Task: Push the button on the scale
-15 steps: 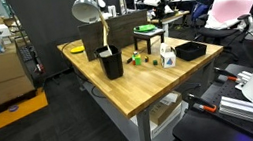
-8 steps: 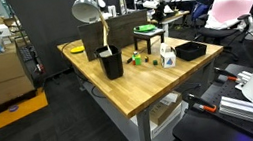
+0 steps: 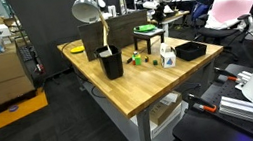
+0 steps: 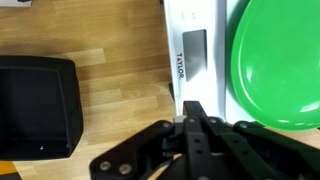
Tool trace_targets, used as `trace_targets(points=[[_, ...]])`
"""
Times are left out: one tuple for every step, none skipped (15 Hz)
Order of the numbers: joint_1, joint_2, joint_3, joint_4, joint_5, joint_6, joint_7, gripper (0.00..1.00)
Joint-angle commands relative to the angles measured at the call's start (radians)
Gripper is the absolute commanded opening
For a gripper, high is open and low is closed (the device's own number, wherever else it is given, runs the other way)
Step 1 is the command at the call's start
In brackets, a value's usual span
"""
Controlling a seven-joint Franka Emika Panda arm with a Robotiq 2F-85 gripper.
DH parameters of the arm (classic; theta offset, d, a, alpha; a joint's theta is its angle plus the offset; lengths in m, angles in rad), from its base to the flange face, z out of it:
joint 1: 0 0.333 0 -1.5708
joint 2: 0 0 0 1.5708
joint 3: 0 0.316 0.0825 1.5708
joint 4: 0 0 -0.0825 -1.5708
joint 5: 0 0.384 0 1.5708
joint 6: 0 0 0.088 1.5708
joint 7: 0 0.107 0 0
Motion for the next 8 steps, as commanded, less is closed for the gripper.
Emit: trace_targets(points=[[0.009,0.003,-0.013,0.004,0.010,-0.003,-0.007,0.01],[0.009,0.003,-0.013,0.004,0.010,-0.003,-0.007,0.01],[0.009,0.003,-0.013,0.004,0.010,-0.003,-0.007,0.01],[0.009,0.003,-0.013,0.004,0.010,-0.003,-0.007,0.01],[0.009,0.003,-0.013,0.004,0.010,-0.003,-0.007,0.01],[0.009,0.003,-0.013,0.004,0.010,-0.003,-0.007,0.00],[0.008,0.006,-0.012,0.009,0.012,-0.004,-0.007,0.00],[0.009,0.010,-0.017,0.014,0.006,-0.002,-0.005,0.00]])
